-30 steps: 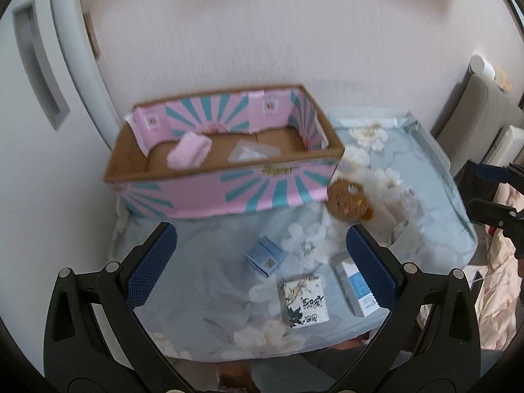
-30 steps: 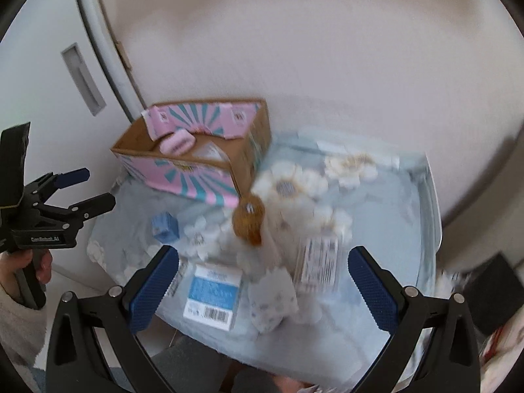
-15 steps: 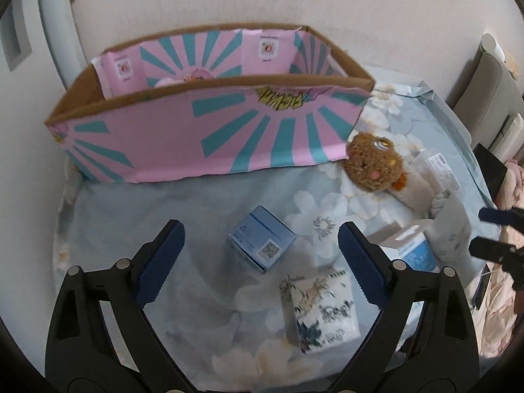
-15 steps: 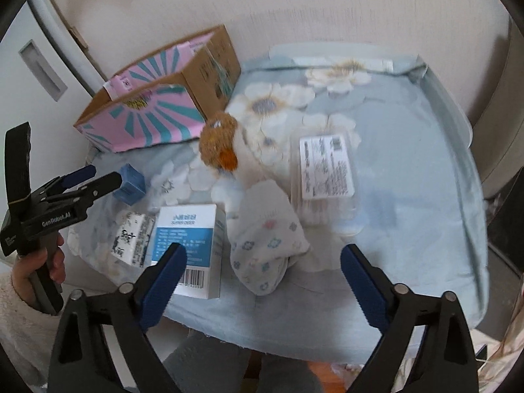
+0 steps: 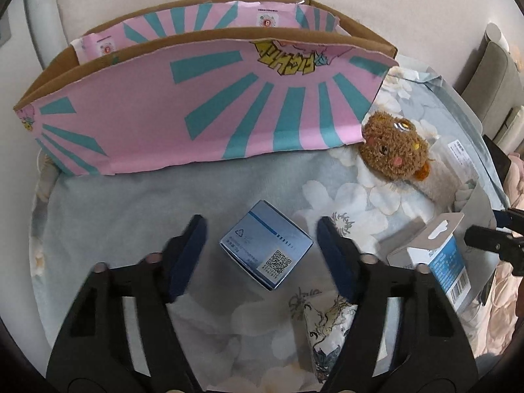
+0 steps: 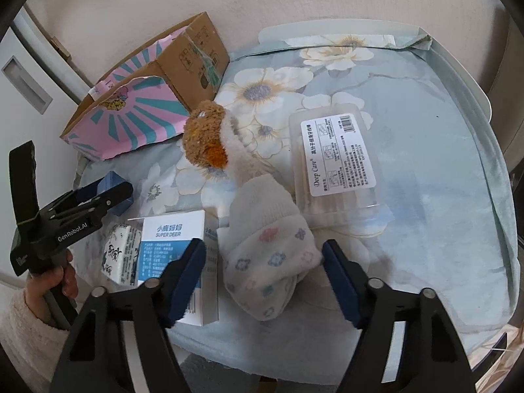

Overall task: Organize objects
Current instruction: 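Grasp the small blue box with left tool while right tool grasps the white sock, then lower the blue box into the cardboard box with left tool while right drops the sock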

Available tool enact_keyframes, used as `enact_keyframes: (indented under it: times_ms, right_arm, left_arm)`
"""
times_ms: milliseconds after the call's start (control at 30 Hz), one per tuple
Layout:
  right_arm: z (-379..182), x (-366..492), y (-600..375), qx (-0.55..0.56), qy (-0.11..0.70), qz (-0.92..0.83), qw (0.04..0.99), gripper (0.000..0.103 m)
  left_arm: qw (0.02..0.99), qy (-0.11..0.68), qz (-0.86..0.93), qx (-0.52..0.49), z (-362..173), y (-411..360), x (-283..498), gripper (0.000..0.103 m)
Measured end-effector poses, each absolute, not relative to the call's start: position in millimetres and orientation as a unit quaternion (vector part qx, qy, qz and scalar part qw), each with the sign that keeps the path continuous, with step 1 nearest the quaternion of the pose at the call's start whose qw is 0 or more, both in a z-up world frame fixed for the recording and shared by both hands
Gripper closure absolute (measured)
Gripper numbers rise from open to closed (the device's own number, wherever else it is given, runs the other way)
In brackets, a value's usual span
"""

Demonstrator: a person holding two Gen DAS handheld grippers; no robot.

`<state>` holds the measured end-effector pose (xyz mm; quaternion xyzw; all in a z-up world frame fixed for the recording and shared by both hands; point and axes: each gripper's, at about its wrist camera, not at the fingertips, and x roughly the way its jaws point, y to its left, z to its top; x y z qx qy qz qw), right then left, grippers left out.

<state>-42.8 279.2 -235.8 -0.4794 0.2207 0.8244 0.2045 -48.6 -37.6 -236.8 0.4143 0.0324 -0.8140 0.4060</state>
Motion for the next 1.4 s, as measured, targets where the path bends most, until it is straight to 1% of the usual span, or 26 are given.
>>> enact_keyframes:
  times_ms: [33,67,167,367,700,1100,1400]
  right_arm:
    - [-236.4,-42.9,280.1,-0.479,0.223,0.824,0.206,0.044]
    - [-237.0,-42.7,281.1,-0.478,0.226,0.823,0.206,0.049]
    - [-237.8,-41.8,284.3,-0.477,0.234,0.821,0.208,0.058]
    - [-237.4,-41.4,285.0,-0.475,0.237,0.823,0.203,0.063]
    - [-227.6,-36.1,284.1,-0.468,0.239,0.827,0.2,0.065]
    - [-180.2,-27.2,287.8,-0.45,0.218,0.843,0.198,0.065]
    - [-140.9,-38.5,290.5,-0.441,0.193,0.858,0.181,0.065]
  left_arm:
    - [0.403,0.03,-0.815,0.415,-238.3,-37.5,-49.2,0.056]
    - [0.402,0.028,-0.815,0.416,-239.0,-37.2,-49.8,0.057]
    - [0.4,0.021,-0.818,0.413,-240.1,-35.8,-49.8,0.058]
    - [0.398,0.025,-0.821,0.41,-239.9,-36.9,-47.3,0.058]
    - [0.399,0.025,-0.823,0.404,-227.3,-29.4,-43.3,0.058]
    - [0.403,0.03,-0.835,0.374,-168.2,5.5,-51.6,0.058]
    - [0.402,0.026,-0.84,0.363,-124.7,23.6,-59.3,0.058]
